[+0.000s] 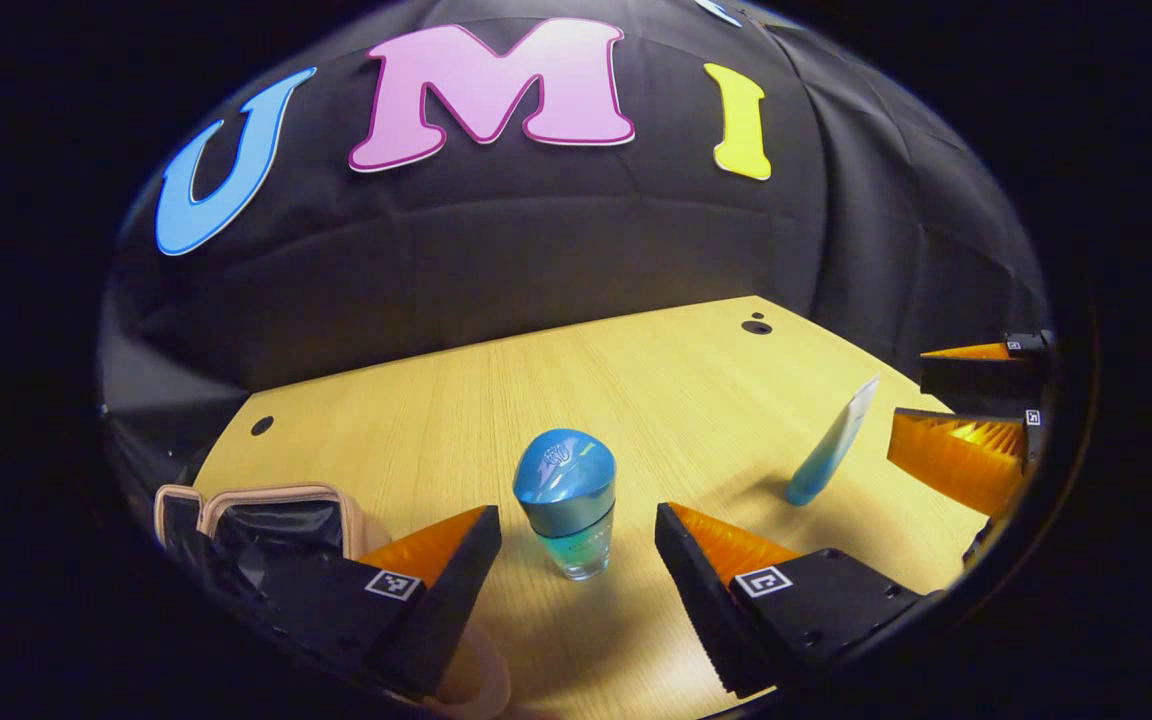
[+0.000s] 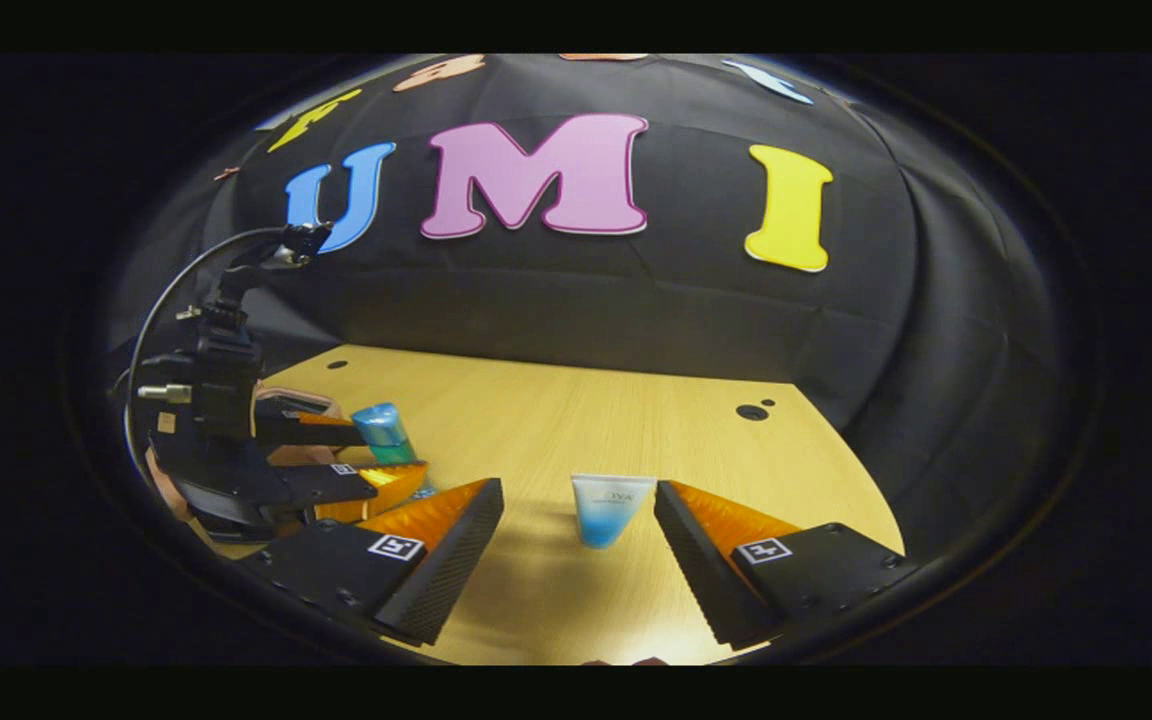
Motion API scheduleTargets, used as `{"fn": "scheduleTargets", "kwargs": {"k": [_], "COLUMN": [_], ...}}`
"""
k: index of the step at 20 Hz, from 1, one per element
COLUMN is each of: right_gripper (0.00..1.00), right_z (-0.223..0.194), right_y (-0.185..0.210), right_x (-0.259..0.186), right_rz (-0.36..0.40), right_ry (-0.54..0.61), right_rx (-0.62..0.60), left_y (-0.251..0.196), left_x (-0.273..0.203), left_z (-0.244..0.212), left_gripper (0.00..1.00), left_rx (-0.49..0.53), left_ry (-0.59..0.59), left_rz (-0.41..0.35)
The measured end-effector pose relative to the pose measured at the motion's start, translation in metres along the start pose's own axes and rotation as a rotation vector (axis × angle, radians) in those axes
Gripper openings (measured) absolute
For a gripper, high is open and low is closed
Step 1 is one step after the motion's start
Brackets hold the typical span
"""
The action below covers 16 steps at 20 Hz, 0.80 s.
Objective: First open the suitcase, pack the skin care products into it, and then close the suitcase.
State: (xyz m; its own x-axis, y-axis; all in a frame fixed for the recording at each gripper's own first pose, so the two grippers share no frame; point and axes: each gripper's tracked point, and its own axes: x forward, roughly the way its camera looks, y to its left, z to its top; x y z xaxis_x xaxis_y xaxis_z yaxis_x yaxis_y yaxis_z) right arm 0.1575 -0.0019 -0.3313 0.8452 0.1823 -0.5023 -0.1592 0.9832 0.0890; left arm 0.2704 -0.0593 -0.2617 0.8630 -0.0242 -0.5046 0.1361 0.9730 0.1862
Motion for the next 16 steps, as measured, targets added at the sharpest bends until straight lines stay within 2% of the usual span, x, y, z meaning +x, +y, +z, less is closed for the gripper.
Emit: {"fn": "scheduleTargets", "kwargs": {"k": [4, 9, 11, 12, 13, 14, 16], "right_gripper": [0.97, 0.97, 0.97, 0.98, 0.98, 0.95, 0.97], "right_z": [-0.015, -0.031, -0.038, -0.041, -0.043, -0.045, -0.048], "right_y": [-0.007, -0.016, -0.018, -0.018, -0.018, -0.018, -0.02], "right_x": [0.025, 0.058, 0.066, 0.069, 0.071, 0.073, 0.077], "right_rz": [0.008, 0.007, 0.004, 0.004, 0.006, 0.007, 0.008], "right_ry": [0.03, 0.064, 0.083, 0.09, 0.097, 0.098, 0.104], "right_rx": [-0.012, 0.0, 0.008, 0.012, 0.014, 0.011, 0.001], "left_y": [-0.006, -0.018, -0.018, -0.019, -0.019, -0.018, -0.017], "left_x": [0.028, 0.036, 0.041, 0.029, 0.037, 0.036, 0.035], "left_z": [-0.014, -0.007, -0.011, -0.009, -0.013, -0.012, -0.013], "left_gripper": [0.98, 0.96, 0.84, 0.68, 0.52, 0.49, 0.47], "left_rx": [-0.001, 0.032, 0.029, 0.0, -0.013, -0.025, -0.041], "left_ry": [0.047, 0.04, 0.065, 0.075, 0.084, 0.091, 0.106], "left_rz": [-0.003, -0.027, -0.02, -0.03, -0.026, -0.018, -0.008]}}
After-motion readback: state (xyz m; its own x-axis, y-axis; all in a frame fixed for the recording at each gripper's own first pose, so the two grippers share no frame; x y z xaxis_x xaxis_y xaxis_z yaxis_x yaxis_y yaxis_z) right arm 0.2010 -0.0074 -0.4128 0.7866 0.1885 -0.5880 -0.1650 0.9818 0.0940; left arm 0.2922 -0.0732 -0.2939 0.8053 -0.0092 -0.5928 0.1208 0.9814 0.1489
